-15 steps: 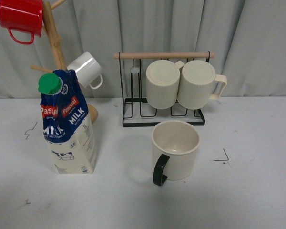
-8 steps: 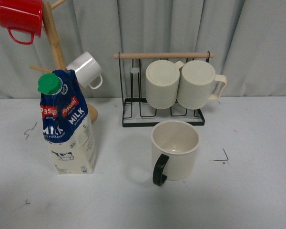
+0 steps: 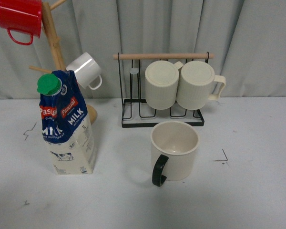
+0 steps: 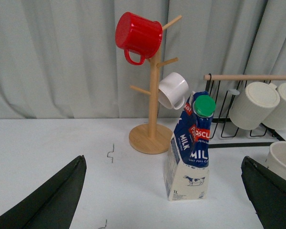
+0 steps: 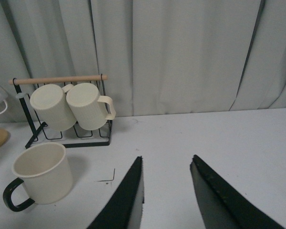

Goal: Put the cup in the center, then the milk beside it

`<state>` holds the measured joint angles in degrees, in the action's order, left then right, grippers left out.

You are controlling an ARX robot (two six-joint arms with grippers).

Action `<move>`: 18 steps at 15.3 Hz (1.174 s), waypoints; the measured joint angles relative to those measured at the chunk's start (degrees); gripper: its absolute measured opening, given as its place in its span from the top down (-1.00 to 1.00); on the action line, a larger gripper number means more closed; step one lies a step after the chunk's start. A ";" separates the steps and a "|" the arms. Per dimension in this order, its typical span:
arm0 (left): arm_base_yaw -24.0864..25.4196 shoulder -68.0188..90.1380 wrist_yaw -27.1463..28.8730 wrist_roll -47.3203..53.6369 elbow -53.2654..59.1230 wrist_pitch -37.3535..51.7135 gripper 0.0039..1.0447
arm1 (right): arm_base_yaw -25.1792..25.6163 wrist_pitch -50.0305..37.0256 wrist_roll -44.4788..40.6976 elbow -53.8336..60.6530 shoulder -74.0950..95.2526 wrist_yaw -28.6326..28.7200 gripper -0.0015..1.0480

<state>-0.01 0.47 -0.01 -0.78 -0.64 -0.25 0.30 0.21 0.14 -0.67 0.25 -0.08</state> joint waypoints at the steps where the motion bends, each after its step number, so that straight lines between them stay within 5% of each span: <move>1: 0.63 2.47 -3.23 2.27 -2.10 -6.80 -0.88 | 0.00 0.04 0.00 0.00 0.00 -0.02 0.14; 2: -0.35 9.29 -4.81 4.17 -4.74 -9.90 -0.88 | 0.00 -0.02 0.00 0.00 0.00 0.09 -0.09; 6: -11.67 36.13 2.34 4.04 -8.70 14.97 -0.88 | 0.00 0.00 0.02 0.00 0.00 0.09 -0.91; 10: -14.86 62.07 4.07 3.65 -14.49 30.75 -0.88 | 0.00 0.00 0.00 0.00 0.00 0.09 -0.87; 18: -15.41 89.88 11.45 -0.92 -28.87 34.56 -0.88 | 0.00 0.00 0.00 0.00 0.00 0.09 -0.87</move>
<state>-15.42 90.35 11.44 -1.69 -29.52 34.30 0.30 0.21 0.14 -0.67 0.25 0.01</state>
